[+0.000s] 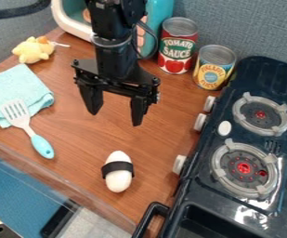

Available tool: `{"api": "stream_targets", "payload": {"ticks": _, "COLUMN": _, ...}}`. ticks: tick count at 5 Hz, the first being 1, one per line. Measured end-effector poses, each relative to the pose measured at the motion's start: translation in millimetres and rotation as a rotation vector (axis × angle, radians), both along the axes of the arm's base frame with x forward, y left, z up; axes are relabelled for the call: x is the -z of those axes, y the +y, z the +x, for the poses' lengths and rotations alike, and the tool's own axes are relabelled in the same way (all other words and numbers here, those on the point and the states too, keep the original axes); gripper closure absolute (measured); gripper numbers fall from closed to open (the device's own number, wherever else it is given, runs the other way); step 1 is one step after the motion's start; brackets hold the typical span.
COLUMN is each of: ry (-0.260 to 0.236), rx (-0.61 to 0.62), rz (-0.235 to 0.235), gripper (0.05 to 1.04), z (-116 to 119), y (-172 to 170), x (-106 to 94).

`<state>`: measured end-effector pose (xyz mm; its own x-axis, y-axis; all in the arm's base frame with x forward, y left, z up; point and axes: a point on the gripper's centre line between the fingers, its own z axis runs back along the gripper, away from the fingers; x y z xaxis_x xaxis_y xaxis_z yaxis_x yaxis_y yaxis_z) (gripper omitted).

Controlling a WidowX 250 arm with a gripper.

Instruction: Move the yellow object to the right side of the stove

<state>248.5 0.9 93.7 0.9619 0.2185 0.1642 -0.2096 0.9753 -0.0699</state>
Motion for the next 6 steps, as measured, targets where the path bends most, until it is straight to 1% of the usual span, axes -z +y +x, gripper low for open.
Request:
{"api": "stream_targets", "payload": {"ticks": 1, "ry": 0.024, "rx": 0.002, "rz": -0.005, "gripper": 0.083, "z": -1, "y": 0, "x": 5.7}}
{"api": "stream_targets", "payload": {"ticks": 2, "ry": 0.026, "rx": -0.076, "rz": -0.008, "gripper": 0.083, "z": 2, "y": 36, "x": 7.0}}
{"api": "stream_targets", "payload": {"ticks": 3, "ry": 0.019, "rx": -0.155, "rz": 0.013, "gripper": 0.083, "z": 8, "y": 73, "x": 6.7}}
{"api": "stream_targets", "payload": {"ticks": 4, "ry": 0.0, "rx": -0.231, "rz": 0.029, "gripper": 0.083, "z": 15, "y": 111, "x": 4.8}}
{"api": "stream_targets", "payload": {"ticks": 5, "ry": -0.019, "rx": -0.332, "rz": 0.056, "gripper": 0.083, "z": 23, "y": 156, "x": 2.0}}
{"api": "stream_targets", "payload": {"ticks": 6, "ry": -0.061, "rx": -0.411, "rz": 0.077, "gripper": 0.083, "z": 32, "y": 189, "x": -7.8}}
